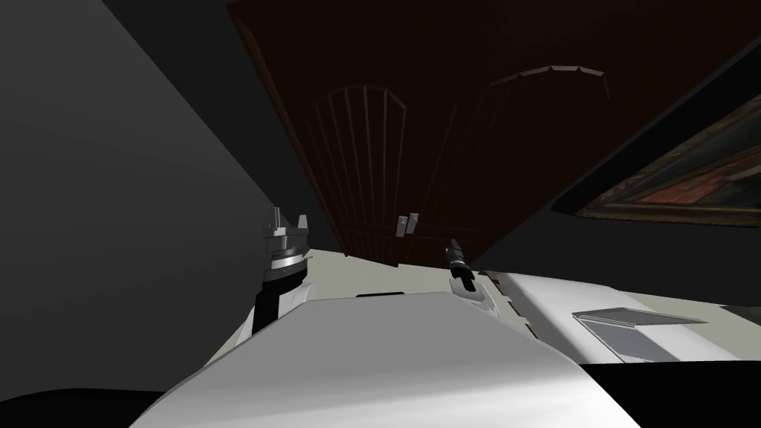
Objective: Pull the door open
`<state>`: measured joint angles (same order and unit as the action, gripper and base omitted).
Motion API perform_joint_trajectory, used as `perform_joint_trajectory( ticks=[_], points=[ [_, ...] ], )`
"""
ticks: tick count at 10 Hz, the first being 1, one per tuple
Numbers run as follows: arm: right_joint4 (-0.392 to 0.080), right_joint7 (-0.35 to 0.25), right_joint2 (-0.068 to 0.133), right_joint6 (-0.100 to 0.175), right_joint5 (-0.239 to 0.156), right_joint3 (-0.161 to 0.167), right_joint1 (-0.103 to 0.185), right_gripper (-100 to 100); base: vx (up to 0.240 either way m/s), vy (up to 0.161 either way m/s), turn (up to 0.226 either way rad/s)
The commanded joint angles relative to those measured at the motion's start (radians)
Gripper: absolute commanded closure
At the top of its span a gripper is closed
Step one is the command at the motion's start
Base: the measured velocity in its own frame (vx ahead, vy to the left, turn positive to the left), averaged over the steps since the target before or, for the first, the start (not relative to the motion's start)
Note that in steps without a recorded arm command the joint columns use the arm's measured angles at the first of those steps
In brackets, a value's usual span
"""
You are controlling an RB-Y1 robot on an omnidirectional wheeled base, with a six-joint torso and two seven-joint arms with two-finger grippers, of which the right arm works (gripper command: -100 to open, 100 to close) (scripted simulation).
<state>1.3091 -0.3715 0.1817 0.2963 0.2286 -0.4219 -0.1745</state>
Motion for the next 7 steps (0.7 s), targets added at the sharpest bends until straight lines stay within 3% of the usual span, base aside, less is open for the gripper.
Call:
perform_joint_trajectory(
  ticks=[1,4,7],
  points=[
    [-0.006,0.005,0.005,0.001,-0.002,-0.013,0.003,-100,0.153,-0.027,-0.013],
    [-0.009,0.008,-0.006,0.007,-0.001,0.001,0.024,-100,0.185,-0.045,0.047],
    [-0.004,0.010,-0.036,0.017,0.005,0.047,0.060,-100,0.198,-0.028,0.129]
  ],
)
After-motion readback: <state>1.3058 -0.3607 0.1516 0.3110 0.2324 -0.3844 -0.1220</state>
